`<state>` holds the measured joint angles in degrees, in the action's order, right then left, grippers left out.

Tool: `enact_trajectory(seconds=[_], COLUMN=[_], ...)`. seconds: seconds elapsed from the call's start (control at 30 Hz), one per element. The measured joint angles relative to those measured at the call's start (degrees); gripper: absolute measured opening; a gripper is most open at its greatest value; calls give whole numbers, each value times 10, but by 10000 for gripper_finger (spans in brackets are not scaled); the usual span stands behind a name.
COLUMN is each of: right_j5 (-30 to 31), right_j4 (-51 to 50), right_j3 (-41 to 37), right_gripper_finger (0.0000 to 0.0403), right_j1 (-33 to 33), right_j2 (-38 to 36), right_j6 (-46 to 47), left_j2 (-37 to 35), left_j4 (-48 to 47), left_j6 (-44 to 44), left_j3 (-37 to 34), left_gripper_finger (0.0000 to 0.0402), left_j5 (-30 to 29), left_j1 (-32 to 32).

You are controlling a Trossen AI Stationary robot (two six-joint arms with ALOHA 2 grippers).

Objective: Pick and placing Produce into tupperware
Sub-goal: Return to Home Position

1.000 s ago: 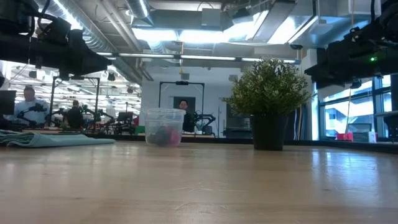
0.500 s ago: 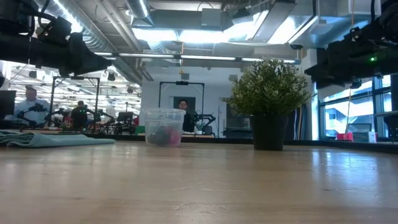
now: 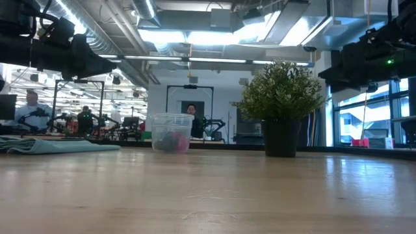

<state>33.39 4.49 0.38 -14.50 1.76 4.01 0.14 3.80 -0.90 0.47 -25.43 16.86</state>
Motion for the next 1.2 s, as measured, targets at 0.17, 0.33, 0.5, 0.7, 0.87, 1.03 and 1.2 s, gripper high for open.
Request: enact_trajectory(seconds=[0.17,0.33,0.5,0.7,0.87,1.03,1.2], right_j5=[0,0,0,0,0,0,0], right_j4=[0,0,0,0,0,0,0], right_j3=[0,0,0,0,0,0,0], right_gripper_finger=[217,217,217,217,217,217,217], right_j1=[0,0,0,0,0,0,0], right_j2=[0,0,0,0,0,0,0], right_j6=[0,0,0,0,0,0,0], left_j2=[0,0,0,0,0,0,0], left_j4=[0,0,0,0,0,0,0], left_j6=[0,0,0,0,0,0,0], left_j3=[0,0,0,0,0,0,0], left_gripper_finger=[157,150,143,140,140,140,140], left_j5=[0,0,0,0,0,0,0], left_j1=[0,0,0,0,0,0,0])
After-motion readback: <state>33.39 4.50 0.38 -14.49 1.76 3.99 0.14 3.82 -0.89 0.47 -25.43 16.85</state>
